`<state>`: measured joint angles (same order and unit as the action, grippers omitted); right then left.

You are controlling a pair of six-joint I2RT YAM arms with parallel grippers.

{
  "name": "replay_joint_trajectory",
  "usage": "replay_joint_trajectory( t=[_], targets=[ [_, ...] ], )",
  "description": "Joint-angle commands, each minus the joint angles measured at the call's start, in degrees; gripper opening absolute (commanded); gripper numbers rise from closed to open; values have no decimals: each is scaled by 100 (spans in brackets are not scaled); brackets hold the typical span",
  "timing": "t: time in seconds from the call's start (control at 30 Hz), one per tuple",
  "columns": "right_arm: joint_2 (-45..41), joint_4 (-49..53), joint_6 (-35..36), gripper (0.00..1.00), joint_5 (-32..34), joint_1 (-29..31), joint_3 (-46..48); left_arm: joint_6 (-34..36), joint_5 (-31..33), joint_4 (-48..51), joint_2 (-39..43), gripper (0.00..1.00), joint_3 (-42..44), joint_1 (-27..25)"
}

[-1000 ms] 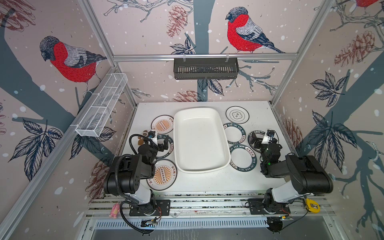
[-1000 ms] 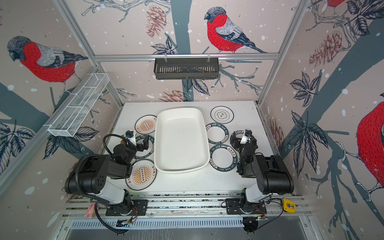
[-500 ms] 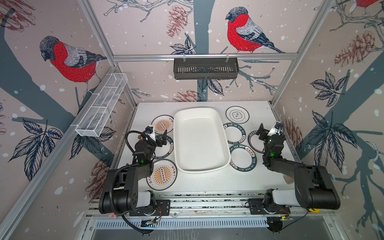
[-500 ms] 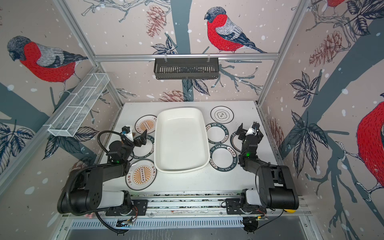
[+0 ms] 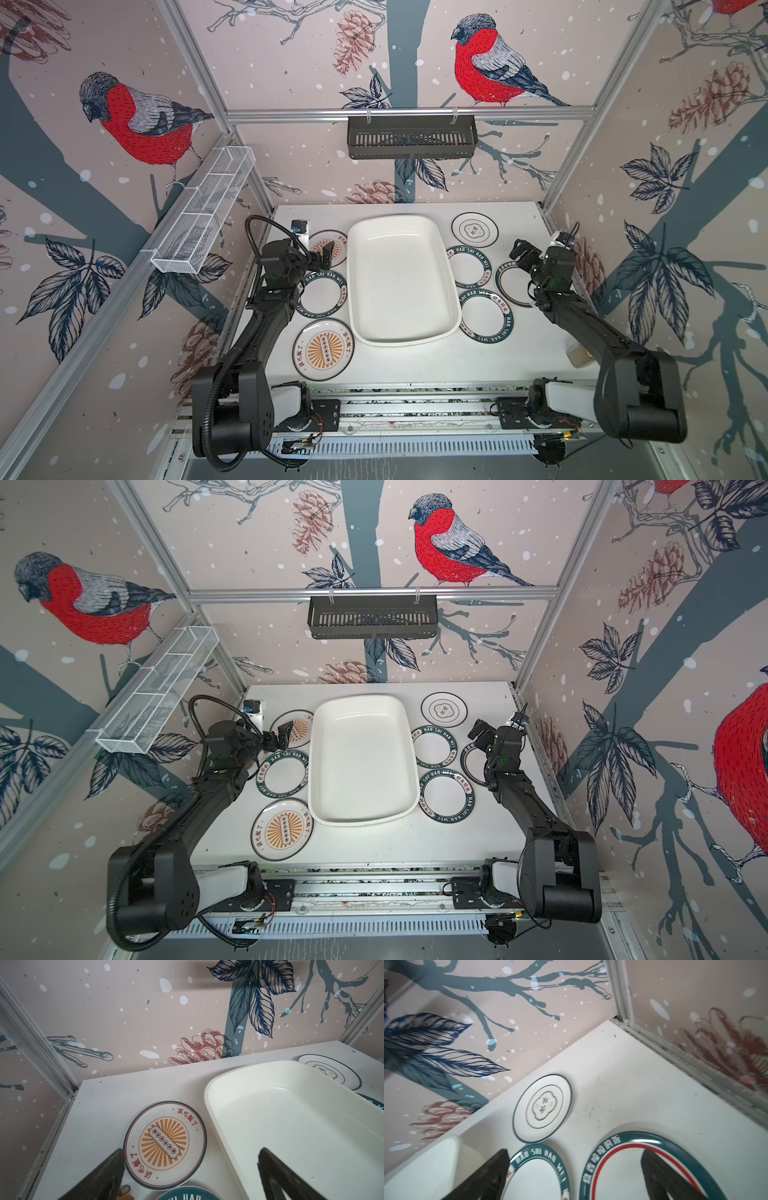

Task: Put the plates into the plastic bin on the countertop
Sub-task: 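Reach the right gripper toward the small cloud-emblem plate while the left arm rises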

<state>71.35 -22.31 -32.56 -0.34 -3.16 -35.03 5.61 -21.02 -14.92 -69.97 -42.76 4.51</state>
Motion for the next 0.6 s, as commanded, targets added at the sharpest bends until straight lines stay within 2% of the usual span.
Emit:
replay_joint_trajectory(
  t=[0.0,0.17,0.33,0.57],
  targets=[
    [-161,73,-430,97,-898,-9,-69,280,-320,1424,86,99,-430,-62],
    [19,667,-471,89,-1566,-18,-493,637,-613,2721,52,99,-1249,-157],
    [219,946,-692,79,-1965,-17,-635,985,-572,3738,120,99,-1940,-207],
    [91,1228,-1013,76,-2377,-10,-710,1271,-634,5019,114,99,-2449,-241]
  ],
)
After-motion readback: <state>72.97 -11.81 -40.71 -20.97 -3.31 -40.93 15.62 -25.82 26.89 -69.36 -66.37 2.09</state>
